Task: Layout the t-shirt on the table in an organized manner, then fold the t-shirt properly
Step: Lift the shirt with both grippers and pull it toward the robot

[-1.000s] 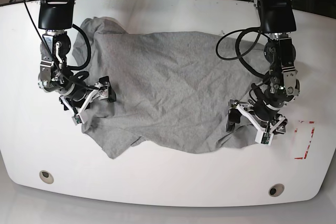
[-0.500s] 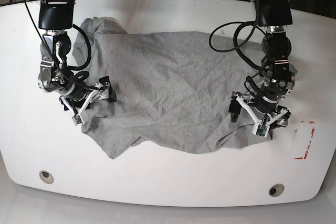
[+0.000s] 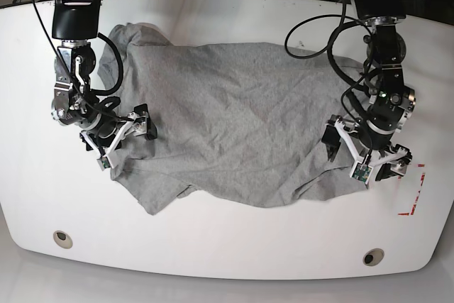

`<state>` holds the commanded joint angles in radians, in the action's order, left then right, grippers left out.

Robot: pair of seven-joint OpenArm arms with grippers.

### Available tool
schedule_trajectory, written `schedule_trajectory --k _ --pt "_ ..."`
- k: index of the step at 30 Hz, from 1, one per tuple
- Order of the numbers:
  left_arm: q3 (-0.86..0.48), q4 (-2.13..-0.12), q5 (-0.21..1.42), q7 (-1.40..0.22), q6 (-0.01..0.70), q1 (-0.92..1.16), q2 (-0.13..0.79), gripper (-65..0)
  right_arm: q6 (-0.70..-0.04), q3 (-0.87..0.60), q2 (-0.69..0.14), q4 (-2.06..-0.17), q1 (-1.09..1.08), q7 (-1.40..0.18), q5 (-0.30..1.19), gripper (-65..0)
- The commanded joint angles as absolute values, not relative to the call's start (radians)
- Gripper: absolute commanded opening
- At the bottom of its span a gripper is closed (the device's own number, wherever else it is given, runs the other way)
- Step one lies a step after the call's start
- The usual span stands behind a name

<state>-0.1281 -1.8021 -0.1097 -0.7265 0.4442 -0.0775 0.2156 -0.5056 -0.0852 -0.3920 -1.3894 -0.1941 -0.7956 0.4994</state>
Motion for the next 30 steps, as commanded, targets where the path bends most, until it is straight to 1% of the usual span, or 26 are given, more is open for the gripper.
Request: schedule_trajectory --k 5,9,13,20,22,26,30 --pt "-0.199 -1.831 -0.110 -0.727 0.469 -0.021 0.239 0.0 -0.496 -0.085 -0.397 -1.515 -0.133 -0.794 0.493 -5.0" --pt "-0.237 -1.847 -0.110 -0.727 0.469 0.012 0.242 0.0 -0.490 -0.088 -0.398 -1.613 -0.091 -0.796 0.492 -5.0" --pt "-0.272 -1.857 -0.110 -0.727 0.469 0.051 0.282 0.0 -0.433 -0.159 -0.403 -1.748 0.004 -0.796 0.493 -5.0" --pt "-0.332 -1.859 -0.108 -0.727 0.469 0.070 0.285 0.0 -0.387 -0.237 -0.403 -1.913 0.142 -0.796 0.496 -5.0" --pt "-0.343 -1.859 -0.108 -0.727 0.469 0.085 0.289 0.0 -0.371 -0.280 -0.384 -1.946 0.200 -0.796 0.498 -5.0" --pt "-0.344 -1.859 -0.104 -0.727 0.469 0.105 0.329 0.0 -0.377 -0.366 -0.323 -1.974 0.295 -0.796 0.498 -5.0" --pt "-0.344 -1.859 -0.104 -0.725 0.469 0.110 0.335 0.0 -0.378 -0.417 -0.278 -1.975 0.364 -0.796 0.498 -5.0"
